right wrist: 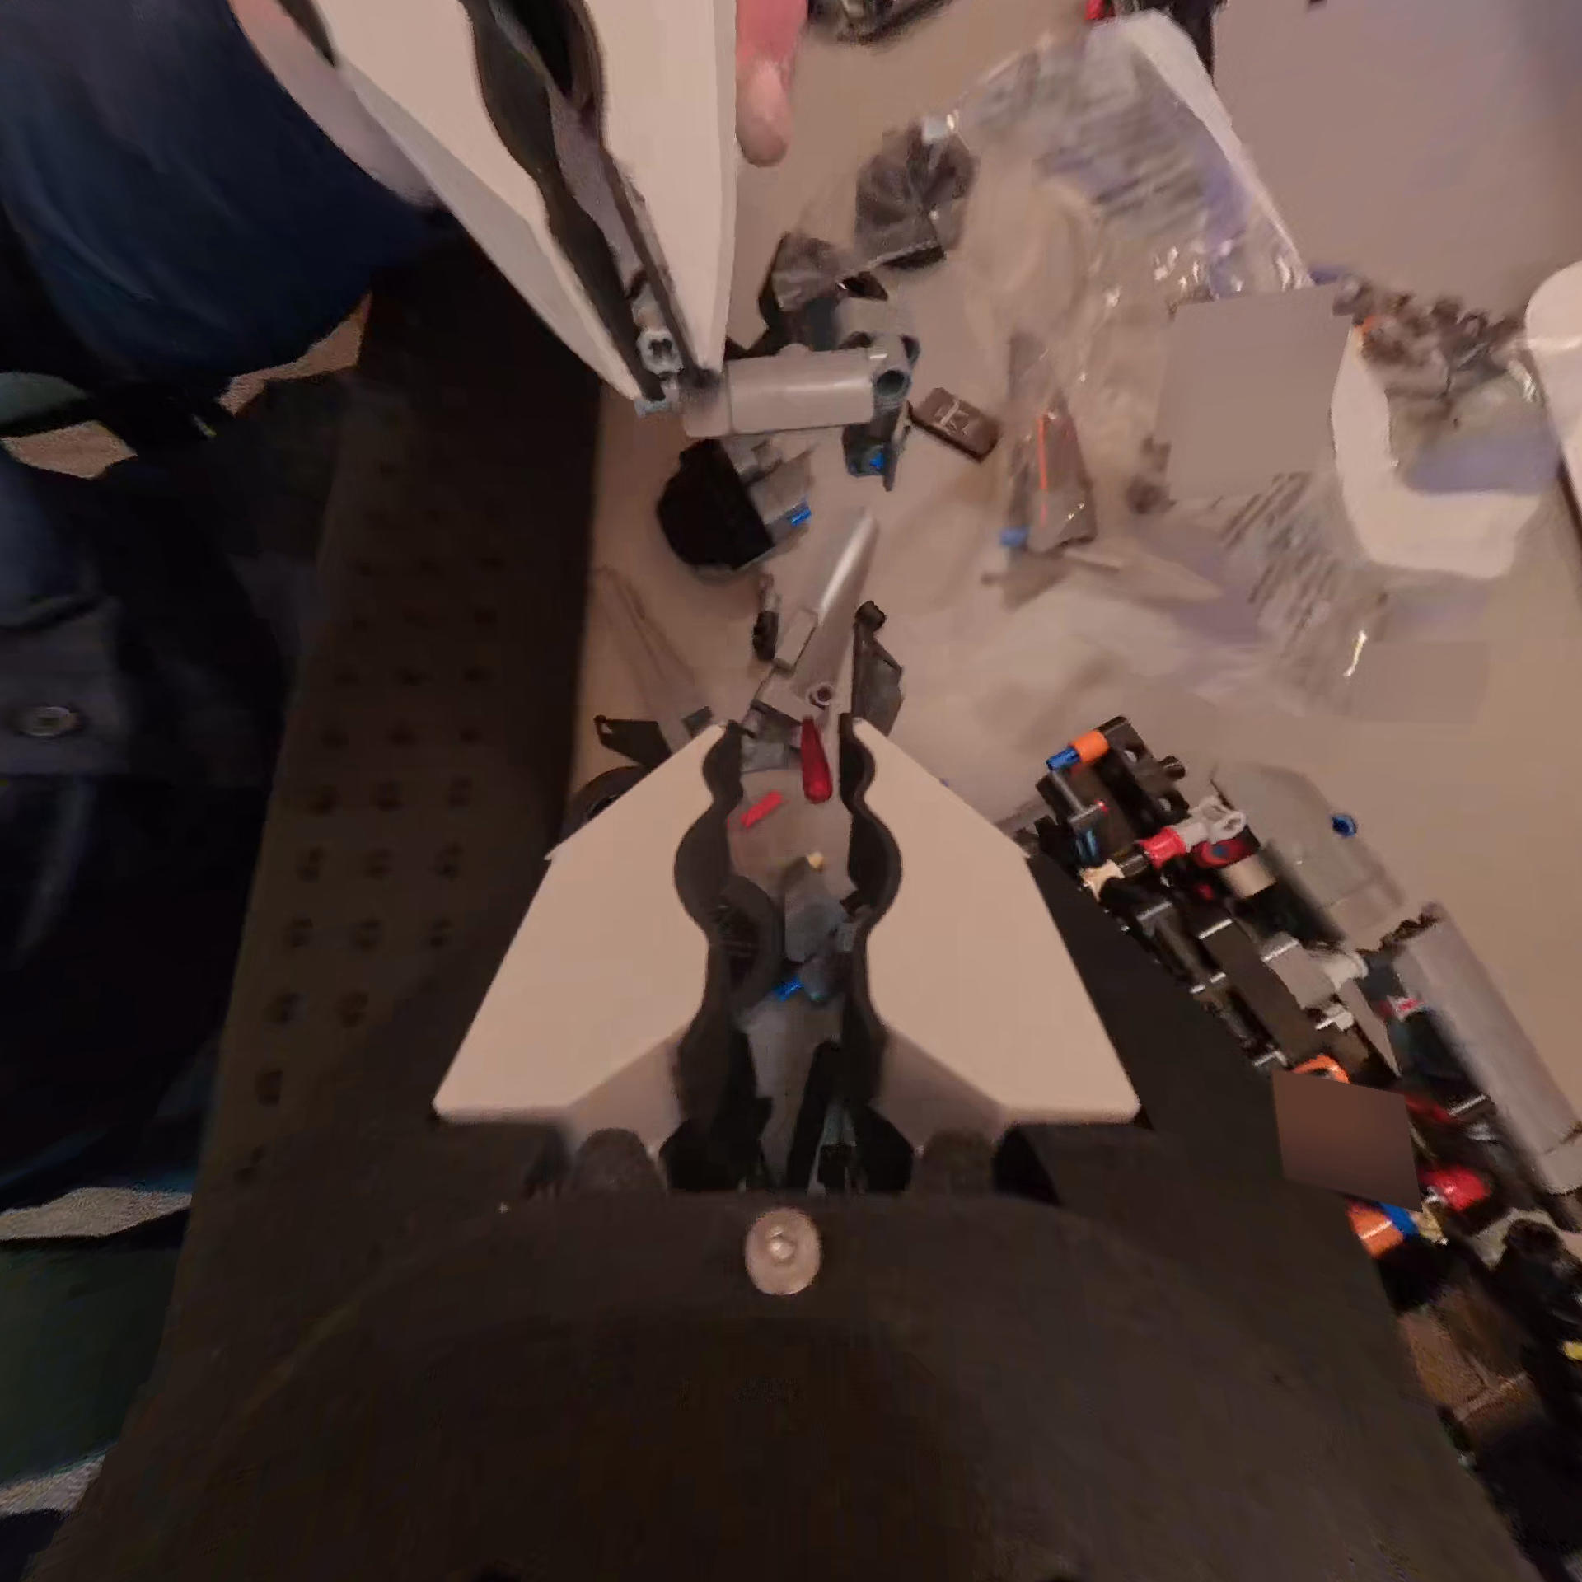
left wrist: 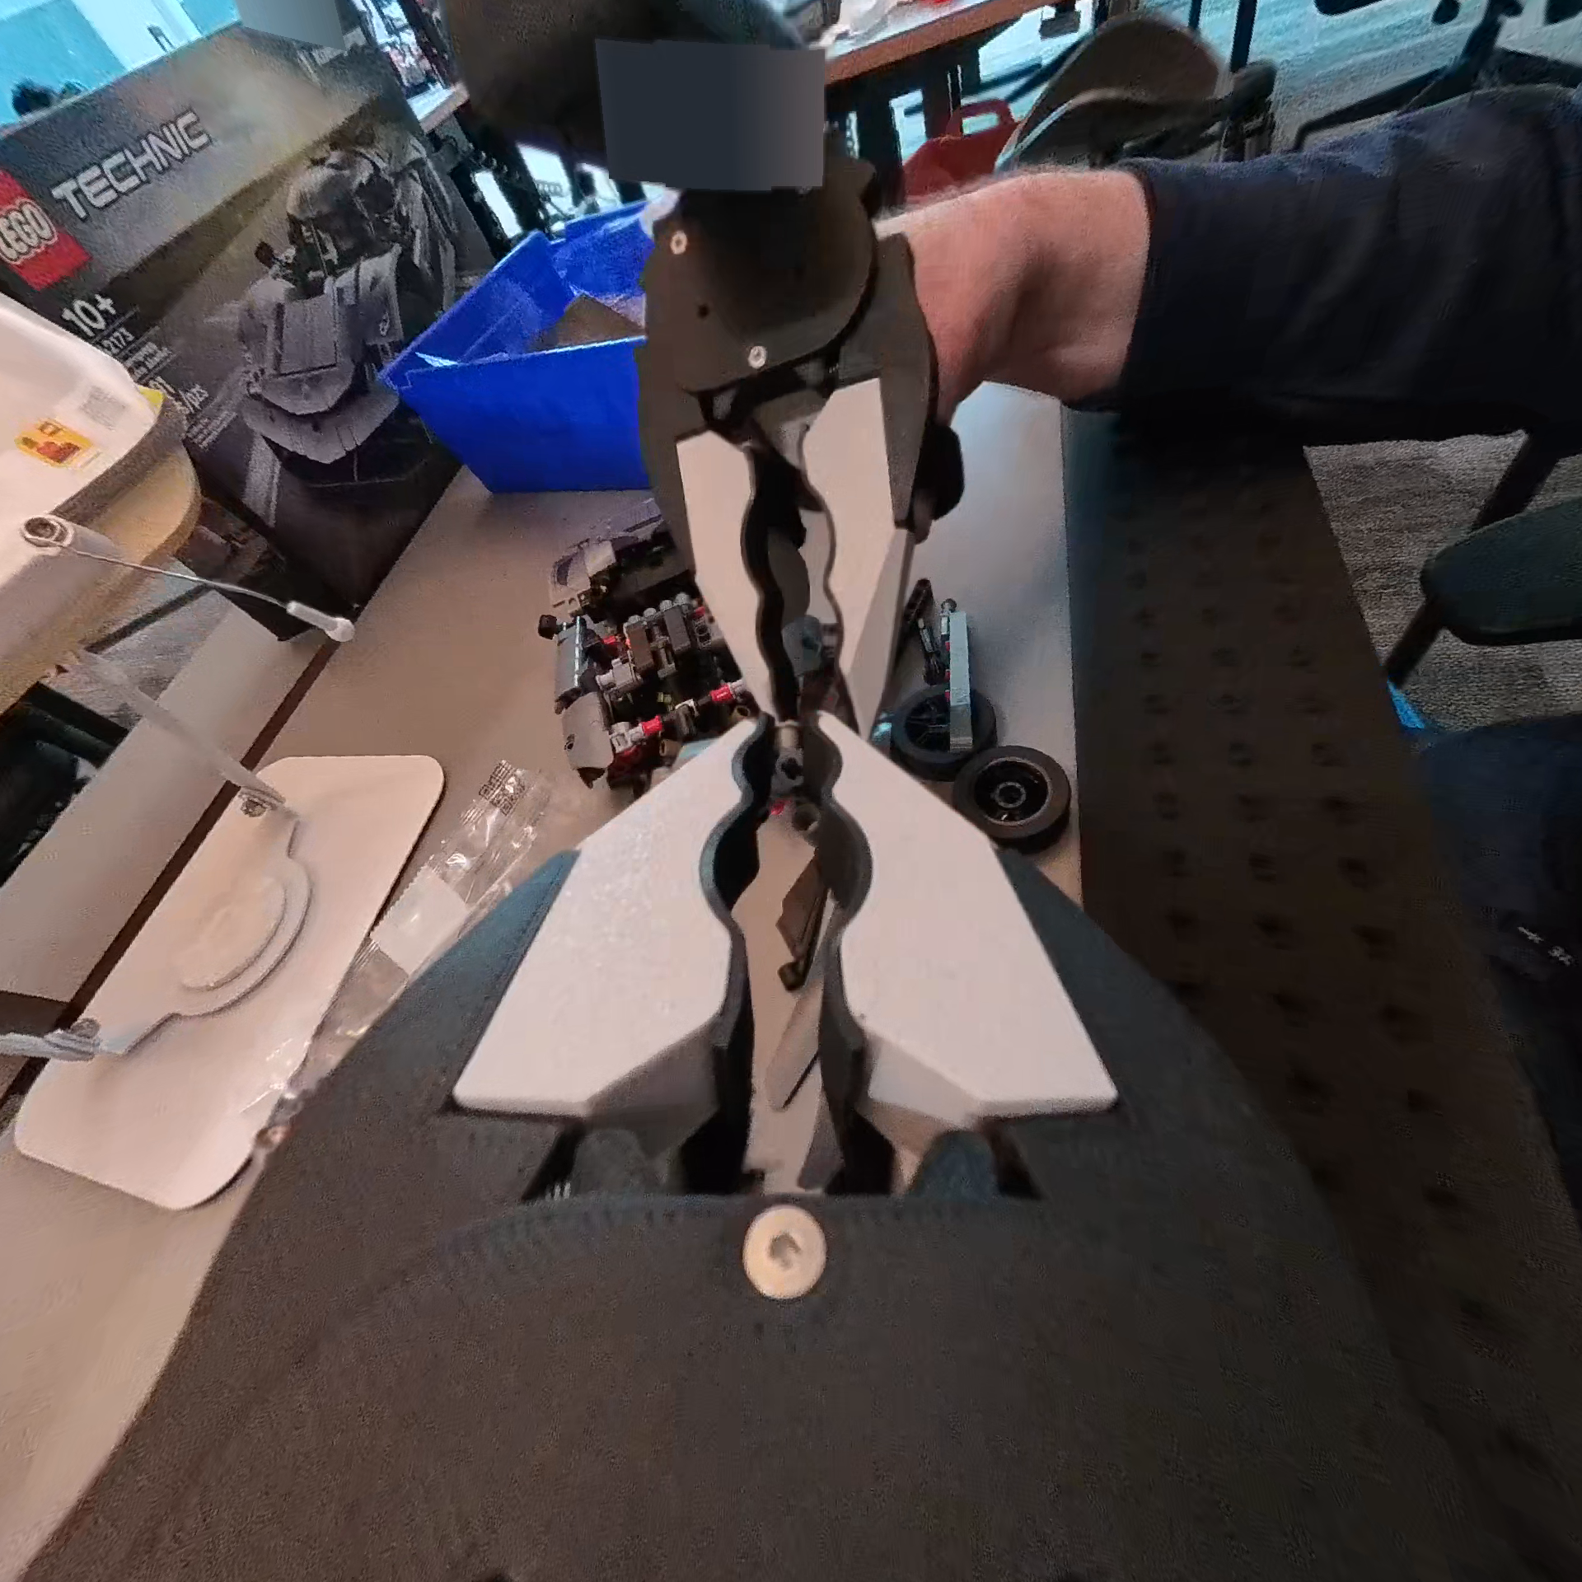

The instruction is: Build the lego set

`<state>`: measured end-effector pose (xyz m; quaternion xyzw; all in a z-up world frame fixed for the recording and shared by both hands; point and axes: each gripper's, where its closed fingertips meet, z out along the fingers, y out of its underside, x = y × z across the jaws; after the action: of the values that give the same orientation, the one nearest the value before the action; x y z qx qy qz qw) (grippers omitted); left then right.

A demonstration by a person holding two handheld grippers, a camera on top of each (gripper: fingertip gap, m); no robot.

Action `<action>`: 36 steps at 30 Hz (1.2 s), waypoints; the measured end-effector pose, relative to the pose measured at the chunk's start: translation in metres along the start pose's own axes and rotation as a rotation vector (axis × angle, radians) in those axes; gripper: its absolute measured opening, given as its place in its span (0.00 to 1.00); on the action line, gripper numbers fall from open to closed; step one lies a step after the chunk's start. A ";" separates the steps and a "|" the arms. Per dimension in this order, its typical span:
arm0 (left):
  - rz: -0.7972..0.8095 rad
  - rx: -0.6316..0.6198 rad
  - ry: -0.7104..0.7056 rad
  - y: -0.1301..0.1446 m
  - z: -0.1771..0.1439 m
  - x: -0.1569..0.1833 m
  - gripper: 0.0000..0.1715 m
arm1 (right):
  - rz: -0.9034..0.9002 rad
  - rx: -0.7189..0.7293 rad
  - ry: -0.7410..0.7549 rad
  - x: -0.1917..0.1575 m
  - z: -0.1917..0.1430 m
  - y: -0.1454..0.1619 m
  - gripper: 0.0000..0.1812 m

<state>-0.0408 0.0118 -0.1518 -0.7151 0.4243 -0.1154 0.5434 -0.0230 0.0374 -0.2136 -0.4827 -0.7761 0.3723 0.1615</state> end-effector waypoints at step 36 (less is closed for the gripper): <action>-0.205 0.313 0.017 -0.035 -0.009 -0.016 0.08 | -0.257 0.446 0.229 -0.013 -0.050 -0.079 0.03</action>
<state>-0.0394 0.0188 -0.1132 -0.6603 0.3304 -0.2408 0.6300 -0.0364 0.0268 -0.1207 -0.3718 -0.7067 0.4532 0.3963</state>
